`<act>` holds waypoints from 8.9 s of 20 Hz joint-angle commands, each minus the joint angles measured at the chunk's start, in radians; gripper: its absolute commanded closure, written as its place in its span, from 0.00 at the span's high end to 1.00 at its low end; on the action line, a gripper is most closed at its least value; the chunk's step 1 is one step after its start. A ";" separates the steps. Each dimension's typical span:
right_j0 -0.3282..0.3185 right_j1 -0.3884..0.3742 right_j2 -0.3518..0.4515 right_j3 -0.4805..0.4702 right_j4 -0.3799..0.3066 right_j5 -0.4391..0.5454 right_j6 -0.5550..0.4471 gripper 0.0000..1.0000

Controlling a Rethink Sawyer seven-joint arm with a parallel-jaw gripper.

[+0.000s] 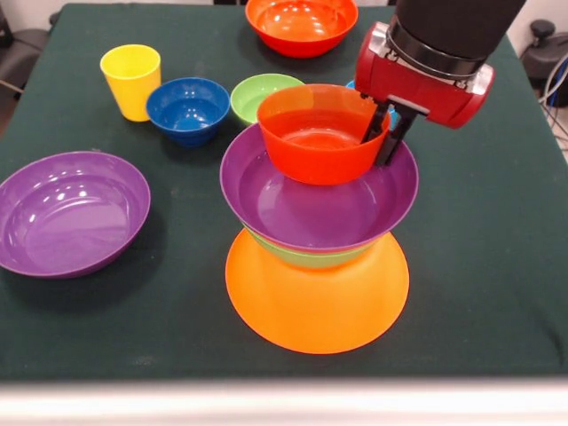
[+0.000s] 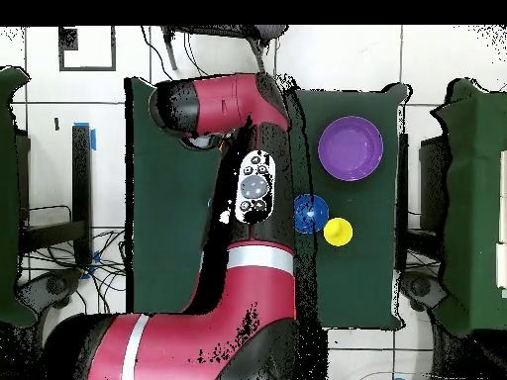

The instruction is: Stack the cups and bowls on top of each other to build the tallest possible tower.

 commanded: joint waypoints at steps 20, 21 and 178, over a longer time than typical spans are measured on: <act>0.010 0.138 0.031 -0.108 0.052 -0.006 0.112 0.00; 0.009 0.136 0.029 -0.107 0.054 -0.006 0.109 0.00; -0.463 -0.279 0.163 0.727 -0.025 -0.372 -0.237 1.00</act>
